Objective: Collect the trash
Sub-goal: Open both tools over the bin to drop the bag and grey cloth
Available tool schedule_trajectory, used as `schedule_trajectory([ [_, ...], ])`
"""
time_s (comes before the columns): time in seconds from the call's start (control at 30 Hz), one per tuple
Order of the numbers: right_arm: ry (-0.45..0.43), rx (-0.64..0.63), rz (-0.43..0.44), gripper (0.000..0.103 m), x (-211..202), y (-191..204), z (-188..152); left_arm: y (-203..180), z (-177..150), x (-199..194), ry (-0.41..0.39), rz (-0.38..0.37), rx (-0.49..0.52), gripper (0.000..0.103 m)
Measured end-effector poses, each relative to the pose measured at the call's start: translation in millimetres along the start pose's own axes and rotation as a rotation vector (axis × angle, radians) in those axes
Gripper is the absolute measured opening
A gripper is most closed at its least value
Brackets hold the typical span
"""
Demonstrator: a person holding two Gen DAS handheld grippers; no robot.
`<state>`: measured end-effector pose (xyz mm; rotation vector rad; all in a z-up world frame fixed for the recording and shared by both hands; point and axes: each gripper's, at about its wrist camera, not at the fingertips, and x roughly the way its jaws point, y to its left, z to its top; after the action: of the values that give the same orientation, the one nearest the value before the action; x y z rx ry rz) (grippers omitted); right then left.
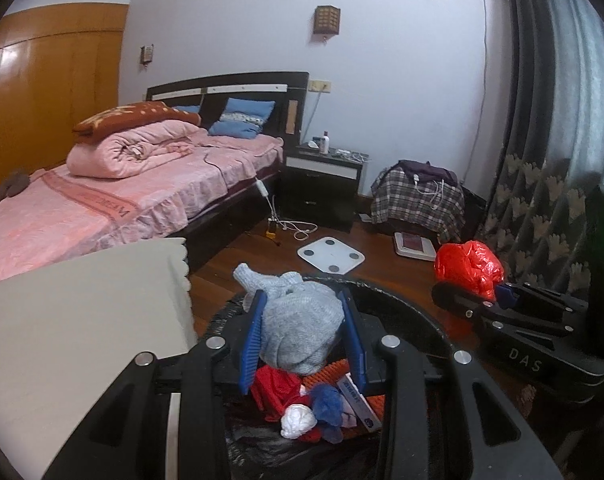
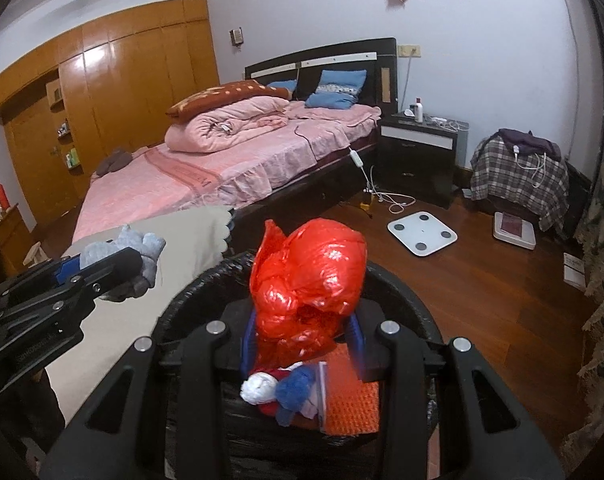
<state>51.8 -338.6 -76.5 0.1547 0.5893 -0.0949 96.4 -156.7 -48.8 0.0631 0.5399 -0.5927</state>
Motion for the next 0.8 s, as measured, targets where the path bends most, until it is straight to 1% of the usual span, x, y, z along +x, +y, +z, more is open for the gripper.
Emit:
schedule_trajectory([
  [0.33,0.039,0.021,-0.023,0.035,19.4,-22.3,-11.7,-10.4,-10.3,32.7,0.034,-0.038,0.017,0.036],
  [0.6,0.064,0.023,-0.03,0.035,40.9,-28.6,-16.5,-7.9,-17.0,57.6,0.068,-0.055,-0.005,0.036],
  [0.67,0.069,0.025,-0.024,0.036,46.2,-30.1,-17.5,-9.3,-18.3,64.9,0.08,-0.066,-0.005,0.036],
  [0.73,0.079,0.027,-0.017,0.037,53.0,-30.9,-19.0,-9.1,-19.1,71.4,0.09,-0.076,-0.005,0.038],
  [0.77,0.08,0.024,-0.019,0.039,55.3,-31.6,-20.4,-8.6,-19.6,74.3,0.093,-0.089,-0.007,0.039],
  [0.8,0.086,0.018,-0.02,0.041,59.2,-31.9,-22.1,-7.3,-19.6,77.0,0.099,-0.105,-0.011,0.043],
])
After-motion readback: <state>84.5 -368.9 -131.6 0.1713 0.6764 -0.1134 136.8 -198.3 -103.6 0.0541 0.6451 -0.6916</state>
